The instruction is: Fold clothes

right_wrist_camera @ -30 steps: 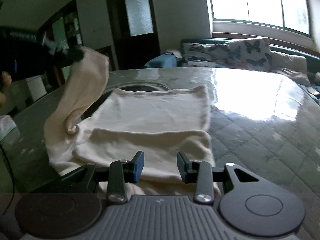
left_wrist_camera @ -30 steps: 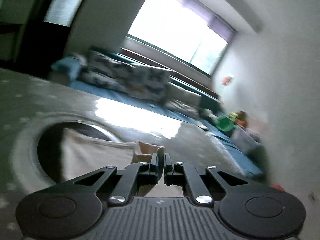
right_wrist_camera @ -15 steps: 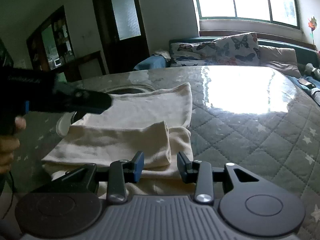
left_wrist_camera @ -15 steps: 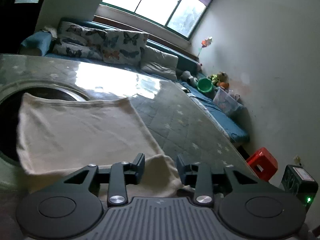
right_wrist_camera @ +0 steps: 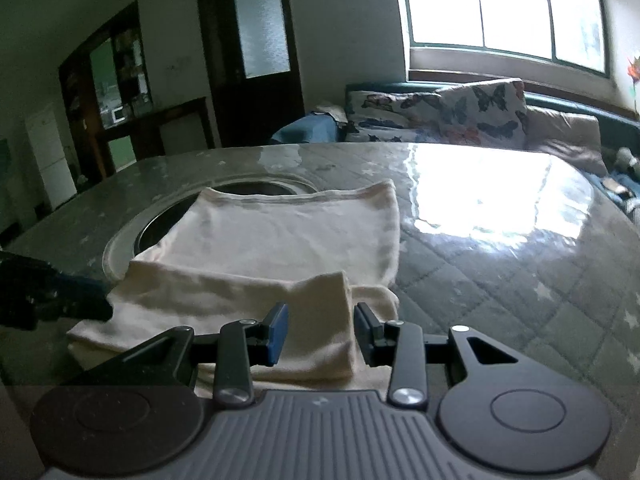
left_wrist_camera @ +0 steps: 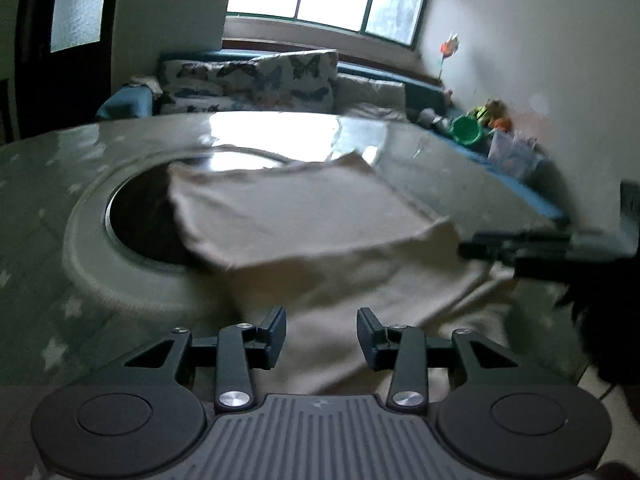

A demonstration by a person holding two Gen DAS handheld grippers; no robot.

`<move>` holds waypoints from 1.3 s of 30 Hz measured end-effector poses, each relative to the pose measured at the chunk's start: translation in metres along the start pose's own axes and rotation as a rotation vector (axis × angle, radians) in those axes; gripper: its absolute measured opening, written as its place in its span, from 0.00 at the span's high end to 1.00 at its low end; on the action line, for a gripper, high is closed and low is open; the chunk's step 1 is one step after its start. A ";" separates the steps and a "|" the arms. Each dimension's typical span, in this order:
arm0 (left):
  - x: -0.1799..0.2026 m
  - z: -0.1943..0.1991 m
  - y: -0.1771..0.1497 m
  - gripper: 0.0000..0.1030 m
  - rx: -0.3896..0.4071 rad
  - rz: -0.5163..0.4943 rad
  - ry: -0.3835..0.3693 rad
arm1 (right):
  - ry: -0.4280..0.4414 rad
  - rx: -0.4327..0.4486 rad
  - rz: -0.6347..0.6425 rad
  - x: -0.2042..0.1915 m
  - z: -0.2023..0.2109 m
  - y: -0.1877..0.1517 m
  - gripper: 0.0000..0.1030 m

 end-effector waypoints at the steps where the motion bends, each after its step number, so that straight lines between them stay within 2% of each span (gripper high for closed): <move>1: -0.002 0.000 -0.003 0.59 -0.011 0.005 0.002 | 0.002 -0.006 0.012 -0.002 -0.002 -0.001 0.65; 5: -0.006 0.000 -0.006 0.59 -0.037 0.009 -0.004 | -0.011 -0.034 0.032 -0.002 -0.009 -0.005 0.65; 9: -0.004 -0.001 0.009 0.59 -0.006 0.002 -0.014 | -0.019 -0.018 0.036 -0.001 -0.006 0.001 0.65; 13: -0.004 -0.013 0.028 0.59 0.021 0.017 -0.030 | 0.007 0.013 0.040 -0.007 -0.005 0.015 0.65; 16: -0.008 -0.030 0.036 0.59 0.013 0.033 -0.020 | 0.034 0.014 0.051 -0.014 -0.013 0.019 0.65; 20: -0.012 -0.050 0.037 0.59 -0.021 0.047 -0.004 | 0.044 -0.003 0.073 -0.019 -0.027 0.017 0.65; 30: -0.017 -0.059 0.031 0.59 -0.044 0.037 0.005 | 0.025 -0.041 0.088 -0.011 -0.042 0.009 0.66; 39: -0.009 -0.046 0.026 0.50 -0.031 -0.005 0.021 | 0.067 -0.038 0.143 -0.027 -0.017 0.004 0.65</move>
Point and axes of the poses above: each gripper's, at about its wrist camera, not at the fingertips, and z roughly against the way its jaws point, x to its right, y to its top, the point moved 5 cm from there along -z, roughly the way its jaws point, and after that the axes turned 6 degrees about x, right-handed, at the moved point
